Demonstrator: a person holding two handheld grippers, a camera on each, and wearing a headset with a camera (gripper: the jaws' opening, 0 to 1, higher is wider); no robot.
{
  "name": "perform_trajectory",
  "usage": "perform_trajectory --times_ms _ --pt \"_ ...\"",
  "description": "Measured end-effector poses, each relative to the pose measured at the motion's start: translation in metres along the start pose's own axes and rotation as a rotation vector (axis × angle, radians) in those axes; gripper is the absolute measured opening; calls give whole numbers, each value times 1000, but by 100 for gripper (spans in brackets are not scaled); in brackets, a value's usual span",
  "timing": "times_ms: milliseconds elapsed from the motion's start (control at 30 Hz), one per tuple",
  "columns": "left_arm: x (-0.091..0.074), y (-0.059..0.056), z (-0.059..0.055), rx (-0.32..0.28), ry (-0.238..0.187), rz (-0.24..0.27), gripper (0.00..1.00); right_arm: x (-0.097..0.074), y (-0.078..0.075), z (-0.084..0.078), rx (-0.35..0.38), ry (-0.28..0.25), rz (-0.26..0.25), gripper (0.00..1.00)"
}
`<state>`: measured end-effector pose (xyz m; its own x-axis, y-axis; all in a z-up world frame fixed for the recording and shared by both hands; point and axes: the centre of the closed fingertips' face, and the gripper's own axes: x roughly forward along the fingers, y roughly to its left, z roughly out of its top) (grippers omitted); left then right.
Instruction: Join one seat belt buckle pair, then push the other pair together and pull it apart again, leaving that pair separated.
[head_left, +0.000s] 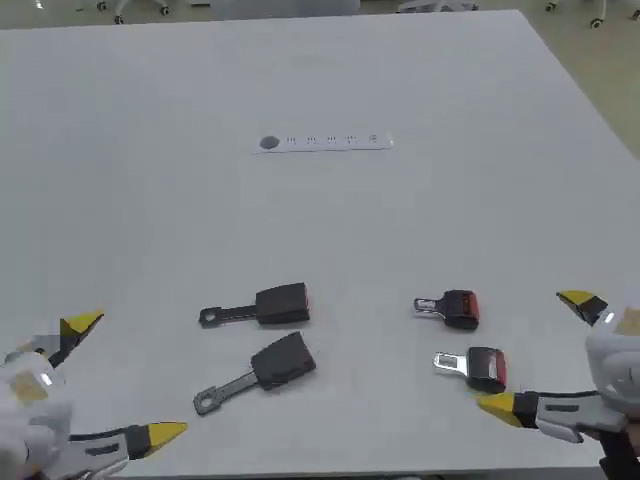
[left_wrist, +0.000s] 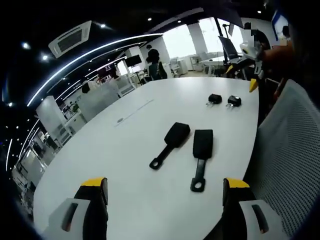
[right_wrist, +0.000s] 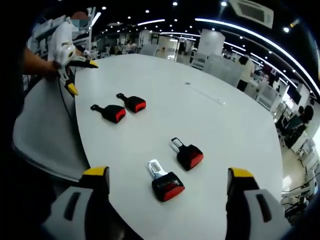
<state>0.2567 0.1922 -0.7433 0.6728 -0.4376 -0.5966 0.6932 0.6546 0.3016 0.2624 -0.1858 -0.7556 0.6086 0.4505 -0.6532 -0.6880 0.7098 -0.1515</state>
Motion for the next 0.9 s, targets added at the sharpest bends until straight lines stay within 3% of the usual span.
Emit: perform_trajectory --times_ms 267,400,900 --pt "-1 1 1 -1 -4 6 96 0 2 0 -3 3 2 97" --pt "-2 4 1 -13 -10 12 96 1 8 -3 -68 31 25 100" --pt "0 2 -1 7 0 12 100 0 4 4 -22 18 18 100"
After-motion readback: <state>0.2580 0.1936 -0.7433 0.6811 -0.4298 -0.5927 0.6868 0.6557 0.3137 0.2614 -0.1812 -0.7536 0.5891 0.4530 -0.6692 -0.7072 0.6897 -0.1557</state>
